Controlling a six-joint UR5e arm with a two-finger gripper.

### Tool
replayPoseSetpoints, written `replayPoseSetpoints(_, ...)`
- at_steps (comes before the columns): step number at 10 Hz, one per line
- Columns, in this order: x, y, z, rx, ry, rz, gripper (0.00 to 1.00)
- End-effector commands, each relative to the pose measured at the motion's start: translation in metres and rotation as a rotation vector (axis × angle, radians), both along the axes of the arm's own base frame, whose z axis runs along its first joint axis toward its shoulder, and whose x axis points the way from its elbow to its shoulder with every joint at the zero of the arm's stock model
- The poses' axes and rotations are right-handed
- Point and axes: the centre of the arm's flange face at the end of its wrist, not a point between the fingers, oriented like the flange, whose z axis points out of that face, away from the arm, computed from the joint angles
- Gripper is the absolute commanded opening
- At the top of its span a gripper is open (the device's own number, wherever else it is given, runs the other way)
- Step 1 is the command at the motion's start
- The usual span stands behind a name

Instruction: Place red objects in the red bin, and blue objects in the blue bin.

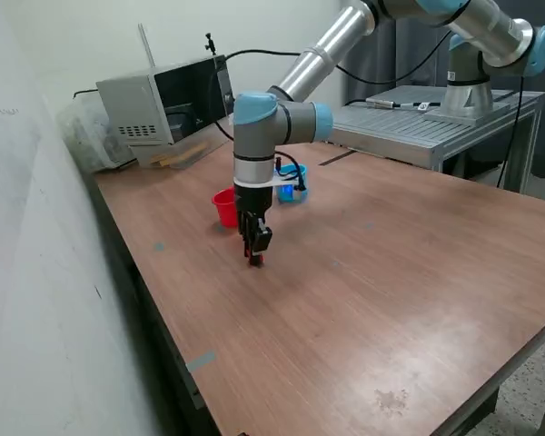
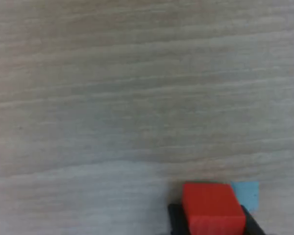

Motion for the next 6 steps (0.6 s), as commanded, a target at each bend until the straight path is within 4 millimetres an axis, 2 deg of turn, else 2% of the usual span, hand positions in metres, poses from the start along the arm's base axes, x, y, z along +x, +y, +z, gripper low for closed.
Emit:
replayPoseSetpoints(1, 0.001, 0.002, 0.047, 0.015, 0.041, 0.033, 0.0)
replayPoseSetpoints(2, 0.003, 0.011, 0.089, 0.023, 0.068, 0.034, 0.0)
replayPoseSetpoints(3, 0.009, 0.026, 0.121, 0.029, 0.089, 0.023, 0.0)
replayPoseSetpoints(4, 0.017, 0.055, 0.138, 0.033, 0.092, -0.006, 0.0)
replayPoseSetpoints(5, 0.024, 0.09, 0.142, 0.037, 0.085, -0.04, 0.0)
replayPoseSetpoints(6, 0.03, 0.137, 0.136, 0.039, 0.065, -0.091, 0.0)
